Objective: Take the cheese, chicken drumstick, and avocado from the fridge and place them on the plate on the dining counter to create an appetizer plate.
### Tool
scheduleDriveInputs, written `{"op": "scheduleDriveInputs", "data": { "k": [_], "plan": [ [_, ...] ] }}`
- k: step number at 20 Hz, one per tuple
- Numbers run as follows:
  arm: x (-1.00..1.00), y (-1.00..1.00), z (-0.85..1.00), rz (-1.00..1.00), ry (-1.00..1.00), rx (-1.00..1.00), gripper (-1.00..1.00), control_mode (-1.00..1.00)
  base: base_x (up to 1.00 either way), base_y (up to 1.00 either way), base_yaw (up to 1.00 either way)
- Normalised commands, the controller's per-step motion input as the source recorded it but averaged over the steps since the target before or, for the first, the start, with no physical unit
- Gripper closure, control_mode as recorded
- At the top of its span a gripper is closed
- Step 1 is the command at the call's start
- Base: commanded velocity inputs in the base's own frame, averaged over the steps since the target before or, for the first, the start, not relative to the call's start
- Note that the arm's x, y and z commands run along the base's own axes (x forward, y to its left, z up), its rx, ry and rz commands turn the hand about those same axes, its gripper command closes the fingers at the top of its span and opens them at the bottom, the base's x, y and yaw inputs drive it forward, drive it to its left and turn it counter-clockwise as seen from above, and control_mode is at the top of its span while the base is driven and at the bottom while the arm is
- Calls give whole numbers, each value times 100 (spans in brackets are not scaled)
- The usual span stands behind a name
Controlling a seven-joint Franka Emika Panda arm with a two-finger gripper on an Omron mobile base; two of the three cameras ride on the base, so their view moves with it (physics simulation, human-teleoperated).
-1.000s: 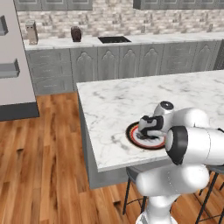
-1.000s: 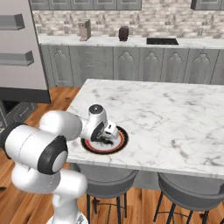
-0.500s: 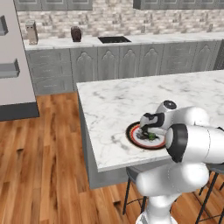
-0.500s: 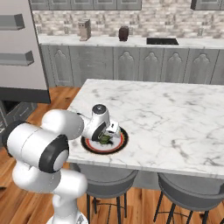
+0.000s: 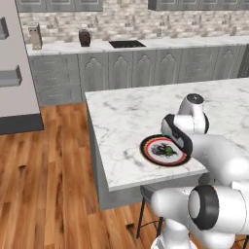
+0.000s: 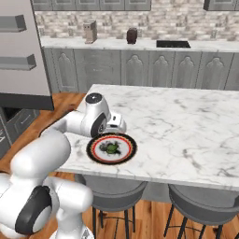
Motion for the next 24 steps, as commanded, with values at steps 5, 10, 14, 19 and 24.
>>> {"op": "scheduleDriveInputs", "data": {
  "k": [5,10,14,19,24],
  "plan": [
    [-74,6,90,3,0,-10,-100,-100,0,0,0],
    [-69,33,62,0,-4,2,-100,-100,0,0,0],
    [-70,38,24,0,-14,11,-100,-100,0,0,0],
    [-85,9,2,0,-30,13,-100,-100,0,0,0],
    [-70,0,47,0,-29,10,-100,-100,0,0,0]
  ]
}}
